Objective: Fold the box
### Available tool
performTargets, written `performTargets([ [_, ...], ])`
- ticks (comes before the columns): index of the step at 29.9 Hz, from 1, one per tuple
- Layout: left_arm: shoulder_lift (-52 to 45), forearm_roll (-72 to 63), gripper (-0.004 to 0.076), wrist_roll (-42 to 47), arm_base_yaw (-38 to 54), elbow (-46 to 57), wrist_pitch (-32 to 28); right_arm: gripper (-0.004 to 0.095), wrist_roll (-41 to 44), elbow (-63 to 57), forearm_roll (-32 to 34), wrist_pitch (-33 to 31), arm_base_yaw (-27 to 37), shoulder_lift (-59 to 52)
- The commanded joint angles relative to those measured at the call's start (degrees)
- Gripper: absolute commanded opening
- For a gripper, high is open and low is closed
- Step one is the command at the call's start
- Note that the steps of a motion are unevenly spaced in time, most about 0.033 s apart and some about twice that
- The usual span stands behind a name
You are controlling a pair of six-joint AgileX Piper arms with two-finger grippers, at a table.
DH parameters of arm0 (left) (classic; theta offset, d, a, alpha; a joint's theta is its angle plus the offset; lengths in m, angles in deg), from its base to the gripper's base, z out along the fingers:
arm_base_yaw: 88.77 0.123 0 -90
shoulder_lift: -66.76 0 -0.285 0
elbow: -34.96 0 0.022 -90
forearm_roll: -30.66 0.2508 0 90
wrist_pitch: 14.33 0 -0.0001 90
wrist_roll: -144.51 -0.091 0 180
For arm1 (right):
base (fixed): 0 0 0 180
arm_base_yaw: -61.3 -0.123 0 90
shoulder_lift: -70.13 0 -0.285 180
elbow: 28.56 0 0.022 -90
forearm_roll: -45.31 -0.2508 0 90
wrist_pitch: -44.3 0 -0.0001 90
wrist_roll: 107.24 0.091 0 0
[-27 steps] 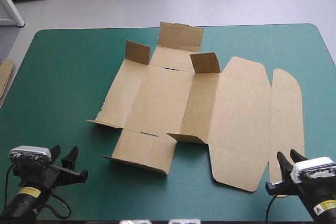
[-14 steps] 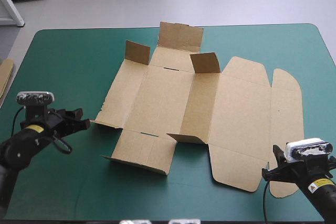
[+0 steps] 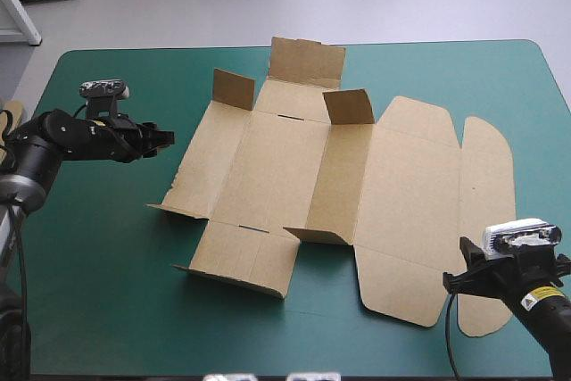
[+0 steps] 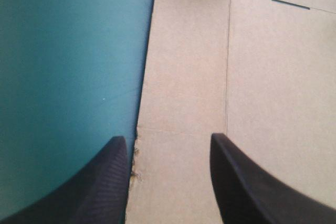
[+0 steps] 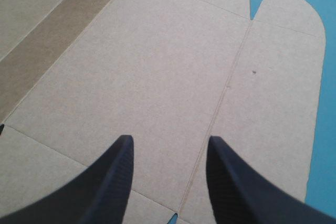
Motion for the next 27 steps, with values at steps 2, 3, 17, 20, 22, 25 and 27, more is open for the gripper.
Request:
performTargets([
  [2, 3.2, -12.3, 0.0359, -7.2, 5.3, -3.2, 2.5, 0.0528, 1.8, 2.2, -0.4, 3.2, -0.1, 0.7],
  [3, 4.4, -15.5, 0.0359, -9.2, 7.3, -3.2, 3.9, 0.0529, 1.8, 2.2, -0.4, 3.2, -0.1, 0.7],
  [17, 15.3, -30.1, 0.0424, -19.9, 15.6, -3.2, 13.9, 0.0527, 1.8, 2.2, -0.4, 2.5, -0.1, 0.7],
  [20, 15.7, -29.9, 0.0424, -19.7, 13.2, -3.2, 10.2, 0.0527, 1.6, 2.2, -0.2, 1.7, -0.1, 0.7],
  [22, 16.5, -29.9, 0.0424, -19.7, 11.9, -3.2, 8.0, 0.0527, 1.6, 2.2, -0.3, 1.2, -0.1, 0.7],
  [25, 19.2, -29.6, 0.0424, -19.7, 11.0, -3.2, 7.8, 0.0527, 1.6, 2.2, -0.3, 0.9, -0.1, 0.7],
  [27, 20.9, -30.0, 0.0424, -19.3, 11.0, -3.2, 8.5, 0.0527, 1.6, 2.6, -0.3, 0.8, -0.1, 0.7],
])
